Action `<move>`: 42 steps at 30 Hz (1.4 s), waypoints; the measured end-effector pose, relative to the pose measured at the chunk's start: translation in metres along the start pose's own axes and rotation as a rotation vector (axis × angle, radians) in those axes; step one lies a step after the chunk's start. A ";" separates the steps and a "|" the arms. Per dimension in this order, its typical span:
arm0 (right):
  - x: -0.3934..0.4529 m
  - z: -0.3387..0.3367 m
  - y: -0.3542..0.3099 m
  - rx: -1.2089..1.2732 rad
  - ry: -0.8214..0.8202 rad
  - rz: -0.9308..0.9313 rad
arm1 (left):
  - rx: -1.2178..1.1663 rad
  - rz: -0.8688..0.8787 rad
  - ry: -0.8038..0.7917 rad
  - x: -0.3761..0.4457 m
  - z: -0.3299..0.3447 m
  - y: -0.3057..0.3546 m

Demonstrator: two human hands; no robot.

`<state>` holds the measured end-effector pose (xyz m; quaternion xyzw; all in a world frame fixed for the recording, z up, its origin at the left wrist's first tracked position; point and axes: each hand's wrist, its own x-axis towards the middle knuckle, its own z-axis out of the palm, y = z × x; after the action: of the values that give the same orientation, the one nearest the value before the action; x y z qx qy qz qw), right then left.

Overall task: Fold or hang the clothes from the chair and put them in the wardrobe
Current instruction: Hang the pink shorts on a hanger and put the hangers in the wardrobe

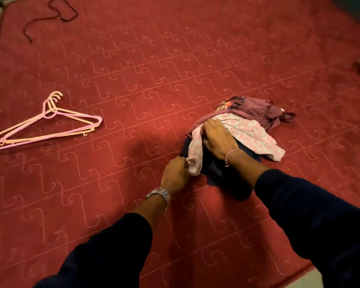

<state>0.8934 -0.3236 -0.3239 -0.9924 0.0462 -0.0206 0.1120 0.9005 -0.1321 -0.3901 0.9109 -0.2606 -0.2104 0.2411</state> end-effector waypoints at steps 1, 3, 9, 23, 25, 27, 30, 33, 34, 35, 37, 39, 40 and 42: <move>0.001 -0.006 -0.003 0.068 0.047 0.027 | -0.043 -0.011 0.016 -0.001 -0.003 0.000; 0.007 -0.022 -0.006 0.127 0.142 0.063 | -0.151 -0.037 0.057 -0.004 -0.013 0.002; 0.014 -0.068 -0.011 0.021 0.201 0.026 | -0.452 -0.166 0.226 -0.008 -0.061 0.008; 0.009 -0.237 -0.096 0.591 0.379 0.103 | -1.232 -0.167 0.313 -0.053 -0.295 0.107; 0.005 -0.265 -0.117 0.518 0.355 0.074 | -1.241 -0.137 0.286 -0.066 -0.330 0.124; 0.002 -0.292 -0.139 0.458 0.337 0.061 | -1.234 -0.099 0.252 -0.080 -0.365 0.138; 0.004 -0.330 -0.168 0.489 0.324 0.025 | -1.161 0.030 0.253 -0.099 -0.414 0.157; 0.005 -0.363 -0.195 0.610 0.345 -0.013 | -0.896 0.184 0.368 -0.131 -0.459 0.173; 0.007 -0.371 -0.203 0.661 0.333 -0.037 | -0.812 0.246 0.387 -0.139 -0.472 0.176; 0.007 -0.381 -0.214 0.699 0.319 -0.073 | -0.734 0.300 0.395 -0.149 -0.486 0.178; 0.004 -0.398 -0.236 0.756 0.304 -0.137 | -0.612 0.331 0.412 -0.163 -0.510 0.178; -0.002 -0.408 -0.252 0.772 0.237 -0.134 | -0.591 0.301 0.471 -0.176 -0.532 0.177; -0.006 -0.407 -0.259 0.762 0.190 -0.111 | -0.625 0.304 0.518 -0.183 -0.544 0.175; -0.013 -0.390 -0.264 0.700 0.065 -0.066 | -0.696 0.338 0.592 -0.196 -0.566 0.173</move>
<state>0.8833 -0.1520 0.1151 -0.8936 0.0077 -0.0705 0.4432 0.9714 0.0378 0.2057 0.7420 -0.2391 0.0251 0.6257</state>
